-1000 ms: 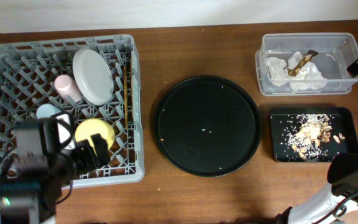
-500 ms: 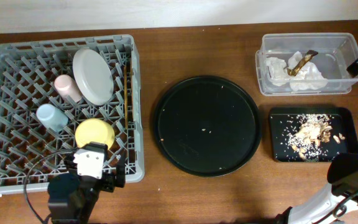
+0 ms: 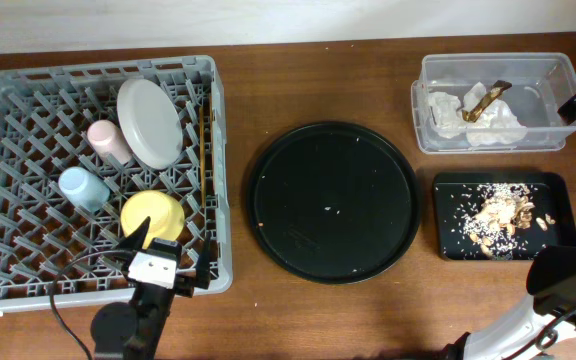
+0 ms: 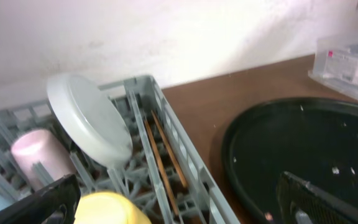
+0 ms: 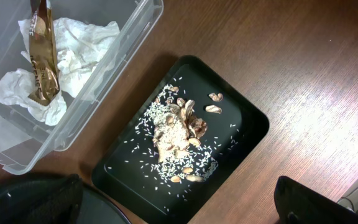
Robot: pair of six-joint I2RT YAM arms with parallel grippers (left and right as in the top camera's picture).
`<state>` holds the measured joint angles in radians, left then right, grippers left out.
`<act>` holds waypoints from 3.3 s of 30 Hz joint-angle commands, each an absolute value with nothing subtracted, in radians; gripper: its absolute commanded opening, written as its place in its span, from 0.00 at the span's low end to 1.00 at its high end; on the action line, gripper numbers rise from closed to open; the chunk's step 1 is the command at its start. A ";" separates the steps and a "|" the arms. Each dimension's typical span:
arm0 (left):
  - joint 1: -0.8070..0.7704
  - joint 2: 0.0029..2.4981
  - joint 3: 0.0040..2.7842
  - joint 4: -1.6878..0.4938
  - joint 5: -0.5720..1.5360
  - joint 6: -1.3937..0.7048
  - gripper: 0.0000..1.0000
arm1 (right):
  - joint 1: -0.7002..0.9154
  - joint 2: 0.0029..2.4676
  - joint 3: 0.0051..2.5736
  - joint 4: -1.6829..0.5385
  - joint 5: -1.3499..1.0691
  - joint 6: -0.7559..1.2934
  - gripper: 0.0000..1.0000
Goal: Sort waste into correct bins and load items into the dishwasher rack
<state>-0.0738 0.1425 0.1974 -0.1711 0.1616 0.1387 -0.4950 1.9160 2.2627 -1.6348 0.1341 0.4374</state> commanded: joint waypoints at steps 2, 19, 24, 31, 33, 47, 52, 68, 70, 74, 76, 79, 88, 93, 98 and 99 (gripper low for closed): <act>-0.079 0.086 0.121 -0.060 0.173 0.152 0.99 | -0.498 1.910 2.274 -1.635 0.146 0.435 0.99; -0.079 0.005 0.008 0.072 0.169 0.186 0.99 | -0.498 1.910 2.274 -1.635 0.146 0.435 0.99; -0.079 0.005 0.008 0.200 0.170 0.227 0.99 | -0.498 1.910 2.274 -1.635 0.146 0.435 0.99; -0.079 0.005 0.008 0.044 0.168 0.238 0.99 | -0.498 1.910 2.274 -1.635 0.146 0.435 0.99; -0.078 0.005 0.008 -0.061 0.153 0.237 0.99 | -0.498 1.910 2.274 -1.635 0.146 0.435 0.99; -0.078 0.005 0.008 -0.083 -0.023 0.187 0.99 | -0.498 1.910 2.274 -1.635 0.146 0.435 0.99; -0.078 0.005 0.008 -0.080 -0.071 0.146 0.99 | -0.498 1.910 2.274 -1.635 0.146 0.435 0.99; -0.078 0.005 0.009 -0.077 -0.068 0.147 0.99 | -0.498 1.910 2.274 -1.635 0.146 0.435 0.99; -0.078 0.005 0.009 -0.077 -0.068 0.147 0.99 | -0.498 1.910 2.274 -1.635 0.146 0.435 0.99; -0.078 0.005 0.009 -0.077 -0.068 0.147 0.99 | -0.498 1.910 2.274 -1.635 0.146 0.435 0.99; -0.078 0.005 0.009 -0.077 -0.068 0.147 0.99 | -0.498 1.910 2.274 -1.634 0.146 0.435 0.99; -0.078 0.005 0.009 -0.077 -0.068 0.147 0.99 | -0.498 1.910 2.274 -1.635 0.146 0.435 0.99; -0.078 0.005 0.009 -0.077 -0.068 0.147 0.99 | -0.498 1.906 2.274 -1.635 0.146 0.435 0.99; -0.078 0.005 0.009 -0.077 -0.068 0.147 0.99 | -0.474 1.792 2.274 -1.635 0.146 0.435 0.99; -0.078 0.005 0.009 -0.077 -0.068 0.147 0.99 | -0.397 1.574 2.274 -1.635 0.146 0.435 0.99; -0.078 0.005 0.009 -0.077 -0.068 0.147 0.99 | -0.371 1.524 2.274 -1.635 0.146 0.435 0.99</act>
<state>-0.0738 0.0128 0.0113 -0.0753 -0.0540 0.1600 -0.4320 1.7031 2.2589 -1.6321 0.1341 0.4370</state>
